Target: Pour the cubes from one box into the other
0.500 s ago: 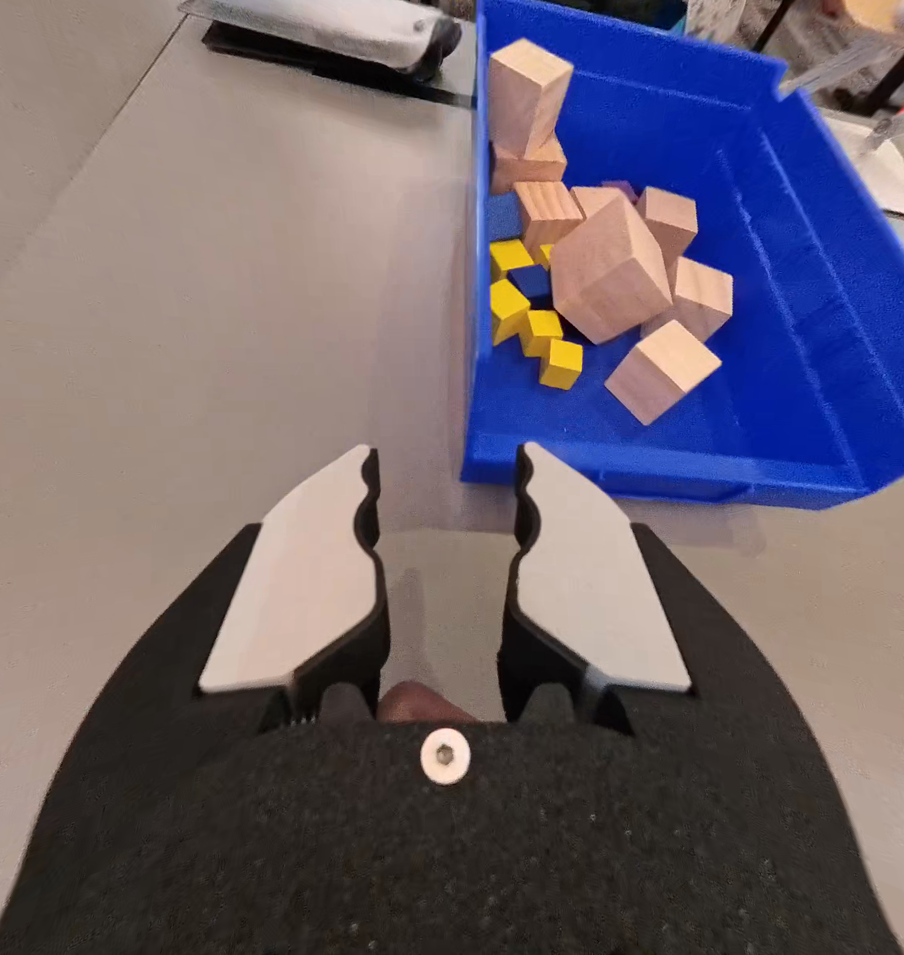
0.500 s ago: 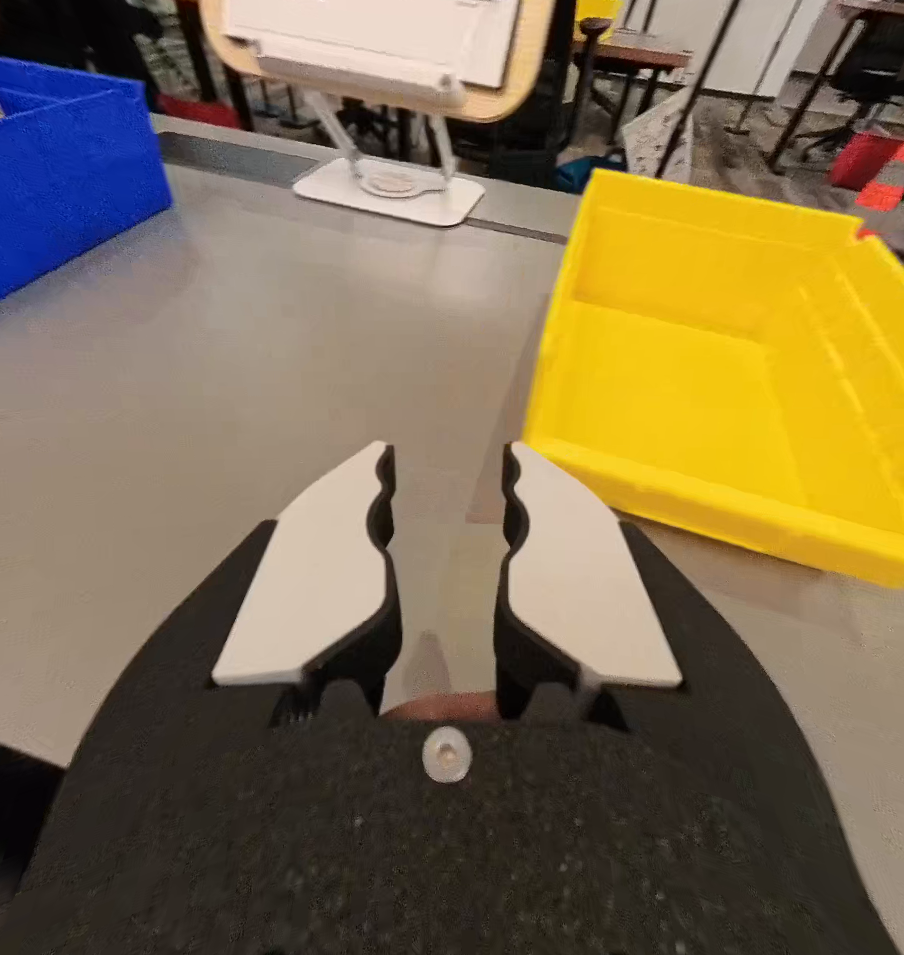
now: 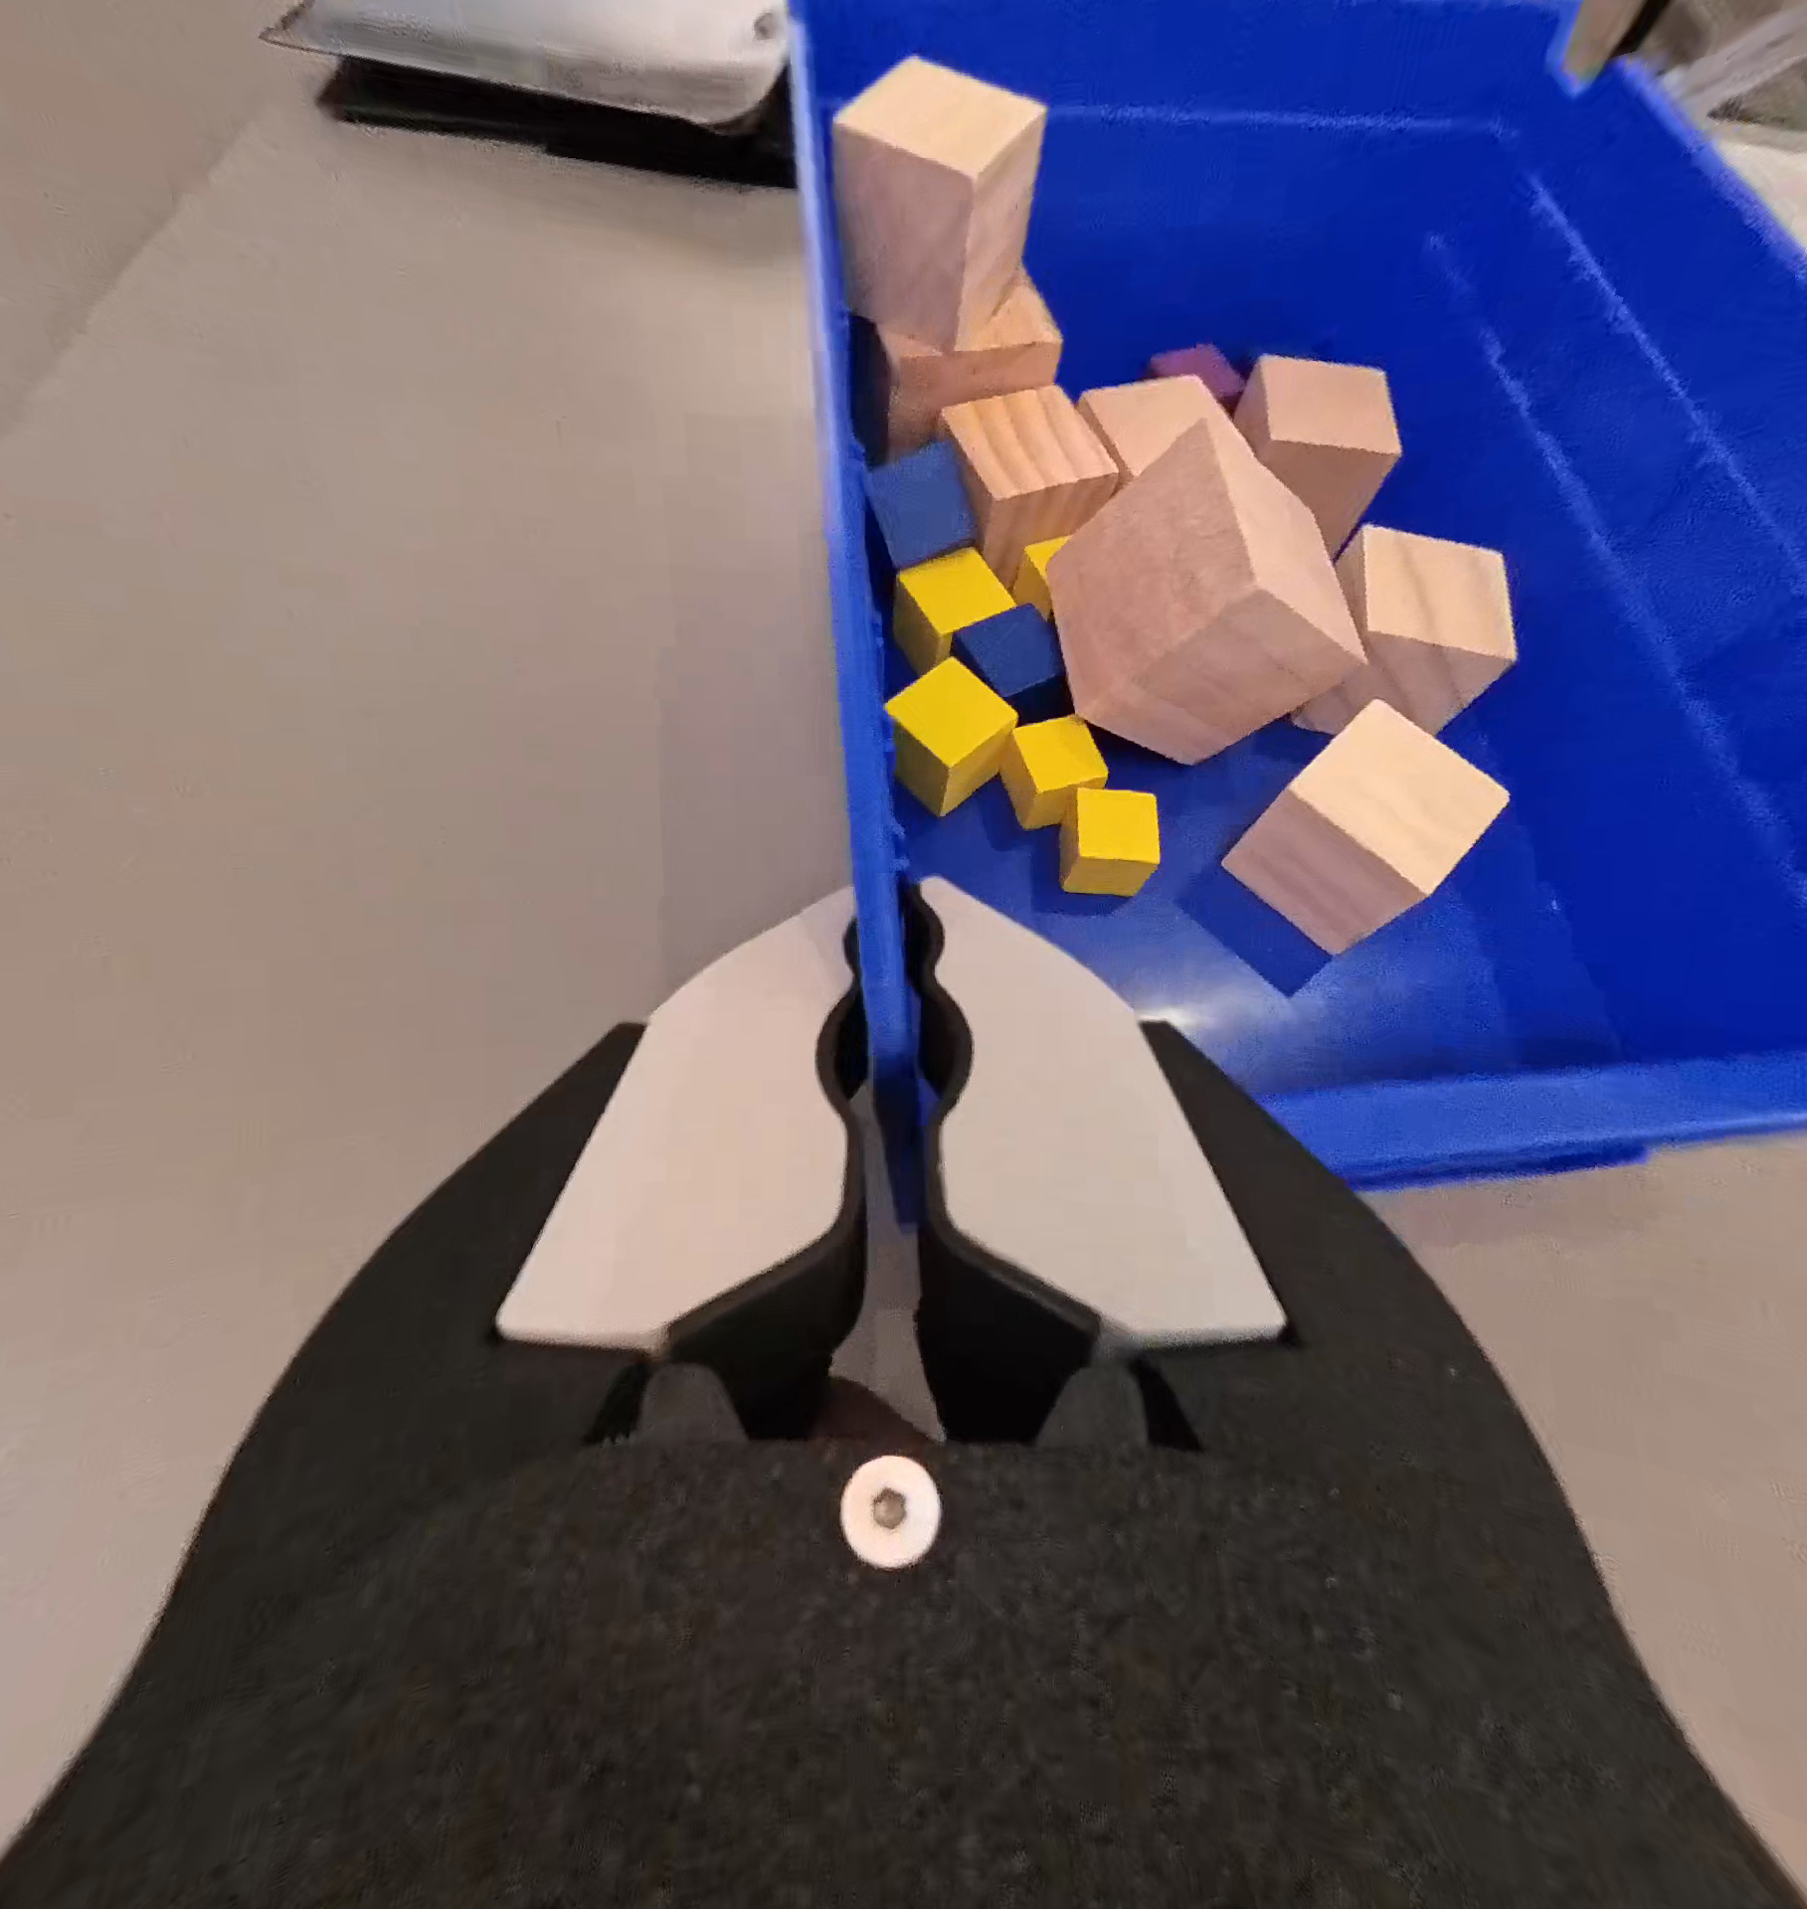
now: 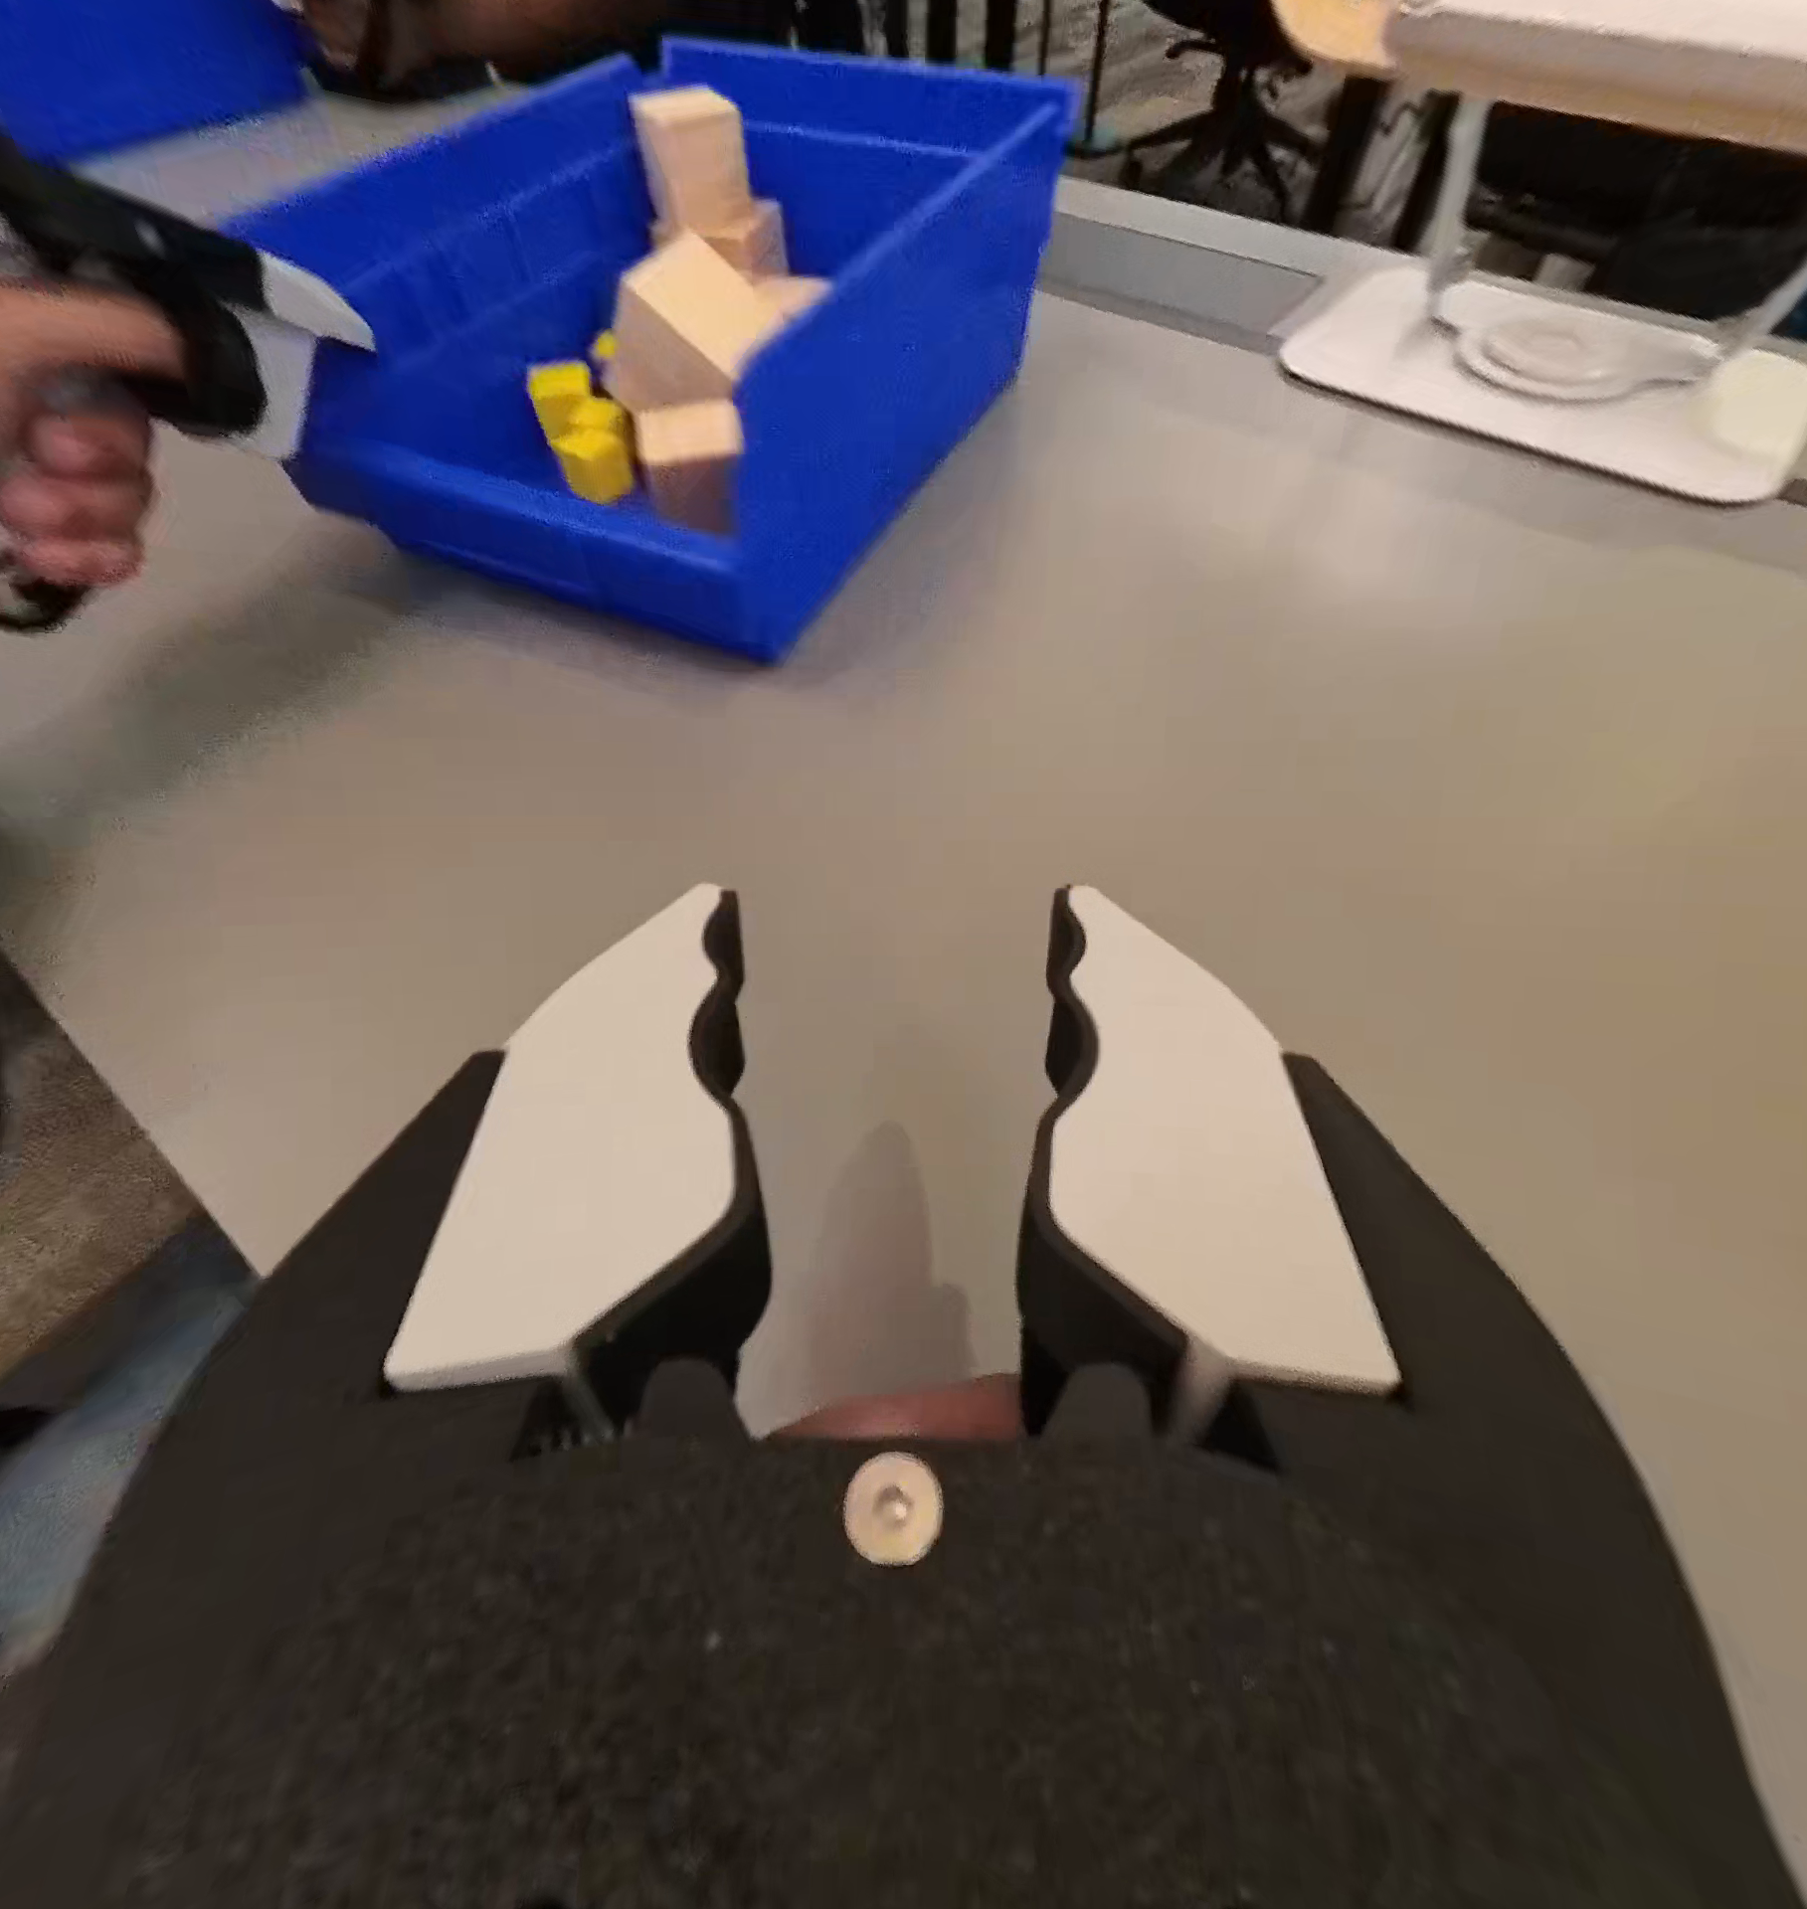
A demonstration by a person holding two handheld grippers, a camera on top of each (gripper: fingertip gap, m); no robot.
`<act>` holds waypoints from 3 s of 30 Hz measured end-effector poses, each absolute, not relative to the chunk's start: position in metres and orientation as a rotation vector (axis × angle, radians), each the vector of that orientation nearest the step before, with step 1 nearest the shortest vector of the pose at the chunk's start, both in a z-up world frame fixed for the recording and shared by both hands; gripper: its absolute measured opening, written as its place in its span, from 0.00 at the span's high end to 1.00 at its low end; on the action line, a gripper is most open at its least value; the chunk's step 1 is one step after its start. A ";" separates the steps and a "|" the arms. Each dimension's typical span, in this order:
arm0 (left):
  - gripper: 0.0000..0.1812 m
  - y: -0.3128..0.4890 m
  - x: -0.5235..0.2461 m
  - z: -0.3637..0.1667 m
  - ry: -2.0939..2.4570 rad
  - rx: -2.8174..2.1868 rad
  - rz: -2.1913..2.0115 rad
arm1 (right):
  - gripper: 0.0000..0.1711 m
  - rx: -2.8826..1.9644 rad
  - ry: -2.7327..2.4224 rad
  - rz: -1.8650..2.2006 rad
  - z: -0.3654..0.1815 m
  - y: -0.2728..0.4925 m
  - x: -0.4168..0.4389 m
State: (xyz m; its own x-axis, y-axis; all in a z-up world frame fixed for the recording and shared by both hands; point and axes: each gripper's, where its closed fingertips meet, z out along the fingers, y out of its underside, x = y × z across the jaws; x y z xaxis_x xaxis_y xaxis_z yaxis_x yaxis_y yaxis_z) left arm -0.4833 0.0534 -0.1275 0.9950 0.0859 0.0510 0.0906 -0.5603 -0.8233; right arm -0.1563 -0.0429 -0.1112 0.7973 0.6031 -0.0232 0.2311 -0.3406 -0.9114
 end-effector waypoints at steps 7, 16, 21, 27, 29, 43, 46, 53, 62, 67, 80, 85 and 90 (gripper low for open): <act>0.97 0.029 -0.434 -0.128 -0.134 -2.164 0.071 | 0.67 -1.971 -0.486 0.353 -0.119 0.058 -0.247; 0.97 0.015 -0.409 -0.128 -0.052 -2.136 0.100 | 0.99 -2.069 -0.422 0.362 -0.131 0.084 -0.229; 0.97 0.008 -0.365 -0.115 0.009 -2.151 0.043 | 0.99 -2.021 -0.364 0.354 -0.113 0.068 -0.182; 0.97 0.014 -0.282 -0.062 0.127 -2.060 -0.023 | 0.99 -1.880 -0.243 0.179 -0.043 0.045 -0.093; 0.97 0.016 -0.253 -0.033 0.159 -2.011 -0.049 | 0.99 -1.838 -0.218 0.120 -0.009 0.038 -0.062; 0.96 0.033 0.039 0.070 0.703 -2.078 -0.439 | 0.99 -2.075 0.001 -0.485 0.138 -0.026 0.210; 0.96 0.019 0.083 0.054 0.731 -2.202 -0.614 | 0.99 -2.180 0.030 -0.594 0.140 -0.043 0.244; 0.96 -0.010 0.144 -0.004 0.633 -2.338 -0.937 | 0.99 -2.362 -0.064 -0.870 0.125 -0.044 0.283; 0.95 -0.008 0.165 -0.031 0.208 -2.288 -1.377 | 0.99 -2.312 -0.448 -1.176 0.140 0.022 0.252; 0.94 -0.010 0.175 -0.050 0.064 -2.237 -1.449 | 0.98 -2.205 -0.605 -1.219 0.129 0.042 0.238; 0.94 -0.018 0.221 -0.072 -0.379 -2.037 -1.663 | 0.96 -1.845 -0.924 -1.367 0.111 0.062 0.202; 0.95 -0.017 0.231 -0.076 -0.545 -1.967 -1.768 | 0.96 -1.757 -1.051 -1.446 0.103 0.064 0.187; 0.95 -0.019 0.233 -0.063 -0.547 -1.934 -1.834 | 0.96 -1.763 -1.098 -1.496 0.108 0.072 0.174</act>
